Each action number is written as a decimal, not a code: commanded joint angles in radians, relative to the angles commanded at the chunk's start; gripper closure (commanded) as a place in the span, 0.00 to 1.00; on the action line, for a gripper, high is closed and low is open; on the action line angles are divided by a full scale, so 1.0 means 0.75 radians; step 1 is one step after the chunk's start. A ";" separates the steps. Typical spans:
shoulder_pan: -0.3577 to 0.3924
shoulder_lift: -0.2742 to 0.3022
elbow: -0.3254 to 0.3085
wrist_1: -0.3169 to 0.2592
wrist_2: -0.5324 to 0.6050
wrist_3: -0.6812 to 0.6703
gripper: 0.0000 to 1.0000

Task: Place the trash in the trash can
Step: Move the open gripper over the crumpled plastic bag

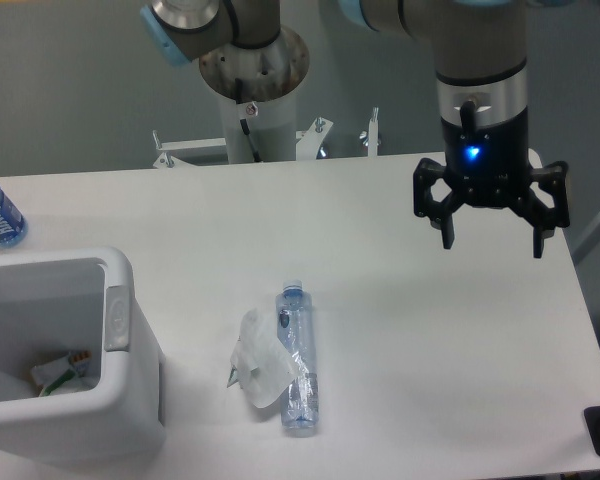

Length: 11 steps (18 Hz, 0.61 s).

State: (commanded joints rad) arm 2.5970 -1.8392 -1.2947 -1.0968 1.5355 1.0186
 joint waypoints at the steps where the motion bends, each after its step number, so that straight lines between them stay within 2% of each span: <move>1: -0.002 0.002 0.000 0.002 0.000 0.000 0.00; 4: -0.010 -0.002 -0.004 0.004 0.002 0.000 0.00; 7: -0.016 0.004 -0.045 0.014 0.000 -0.012 0.00; 9: -0.035 0.008 -0.088 0.063 0.000 -0.016 0.00; 11: -0.059 0.014 -0.165 0.126 0.000 -0.016 0.00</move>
State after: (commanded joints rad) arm 2.5526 -1.8285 -1.4186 -1.0020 1.5355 1.0063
